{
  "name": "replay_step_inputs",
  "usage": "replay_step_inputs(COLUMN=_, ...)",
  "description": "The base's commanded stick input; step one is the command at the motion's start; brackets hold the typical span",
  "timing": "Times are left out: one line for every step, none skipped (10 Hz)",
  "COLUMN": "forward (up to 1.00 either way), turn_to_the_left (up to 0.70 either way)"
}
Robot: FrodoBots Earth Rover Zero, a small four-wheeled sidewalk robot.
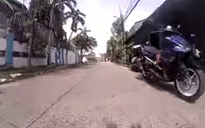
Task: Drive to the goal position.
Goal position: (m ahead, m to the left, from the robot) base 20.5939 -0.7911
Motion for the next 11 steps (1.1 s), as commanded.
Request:
replay_step_inputs(forward=0.70, turn_to_the_left=0.00)
replay_step_inputs(forward=0.70, turn_to_the_left=0.00)
replay_step_inputs(forward=0.70, turn_to_the_left=0.00)
replay_step_inputs(forward=0.70, turn_to_the_left=0.00)
replay_step_inputs(forward=0.70, turn_to_the_left=0.00)
replay_step_inputs(forward=0.70, turn_to_the_left=0.00)
replay_step_inputs(forward=0.70, turn_to_the_left=0.00)
replay_step_inputs(forward=0.70, turn_to_the_left=0.00)
replay_step_inputs(forward=0.70, turn_to_the_left=0.00)
replay_step_inputs(forward=0.70, turn_to_the_left=0.00)
replay_step_inputs(forward=0.70, turn_to_the_left=0.00)
